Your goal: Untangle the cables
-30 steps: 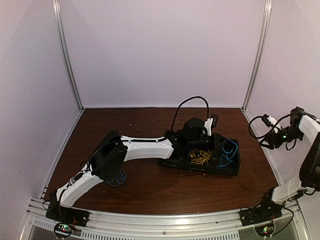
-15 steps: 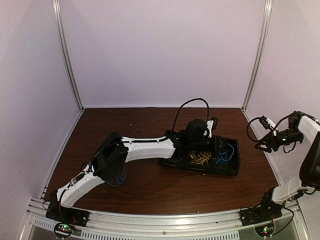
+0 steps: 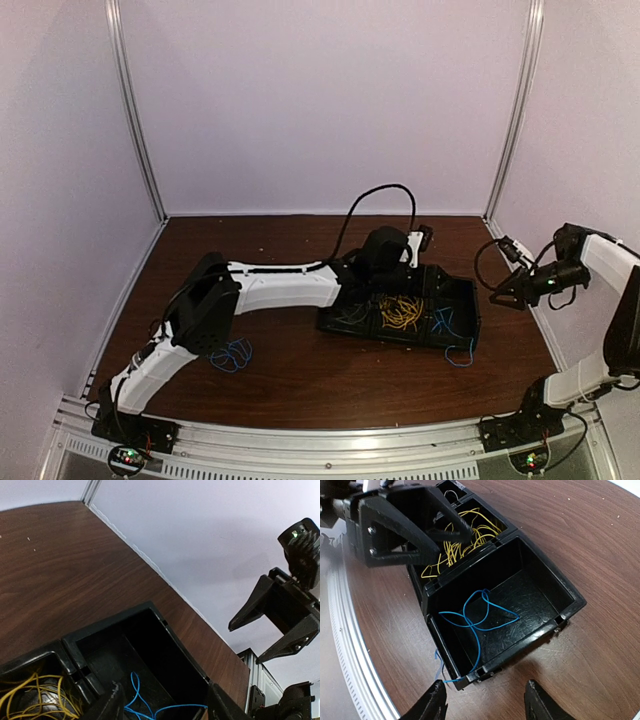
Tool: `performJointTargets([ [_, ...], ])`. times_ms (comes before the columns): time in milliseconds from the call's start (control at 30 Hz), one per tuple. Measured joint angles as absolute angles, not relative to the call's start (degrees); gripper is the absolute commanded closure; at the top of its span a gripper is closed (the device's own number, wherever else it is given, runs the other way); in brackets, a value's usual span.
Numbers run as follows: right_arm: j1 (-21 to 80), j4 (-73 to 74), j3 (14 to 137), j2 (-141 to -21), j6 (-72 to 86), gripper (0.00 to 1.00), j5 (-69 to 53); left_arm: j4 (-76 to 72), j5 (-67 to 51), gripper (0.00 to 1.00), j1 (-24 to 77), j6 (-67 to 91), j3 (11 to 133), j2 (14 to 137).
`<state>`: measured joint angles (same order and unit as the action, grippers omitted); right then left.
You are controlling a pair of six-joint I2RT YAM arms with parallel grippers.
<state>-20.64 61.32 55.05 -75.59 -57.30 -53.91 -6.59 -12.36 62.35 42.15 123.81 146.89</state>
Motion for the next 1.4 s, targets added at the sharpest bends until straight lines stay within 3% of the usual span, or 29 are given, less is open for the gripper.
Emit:
performJointTargets([
  [200, -12.95, 58.65, 53.82, -72.27, -54.43, 0.46, -53.67, -4.05, -9.41, 0.42, 61.56, 35.31, 111.18, 131.98],
  [533, 3.7, 55.22, 54.02, -69.47, -52.4, 0.45, -50.74, 6.22, 5.69, 0.42, 61.47, 30.04, 72.79, 96.42],
  [800, 15.68, 60.34, 47.05, -65.45, -60.97, 0.45, -32.21, 16.71, 15.0, 0.39, 60.38, 36.21, 51.22, 81.08],
  [1000, 27.24, 61.17, 43.05, -62.65, -61.1, 0.47, -17.43, 15.59, 16.8, 0.39, 58.11, 40.42, 44.34, 75.24],
  [1400, 42.41, 57.47, 42.68, -72.77, -55.7, 0.47, 3.25, 12.01, 16.75, 0.39, 58.06, 42.41, 40.77, 73.67],
])
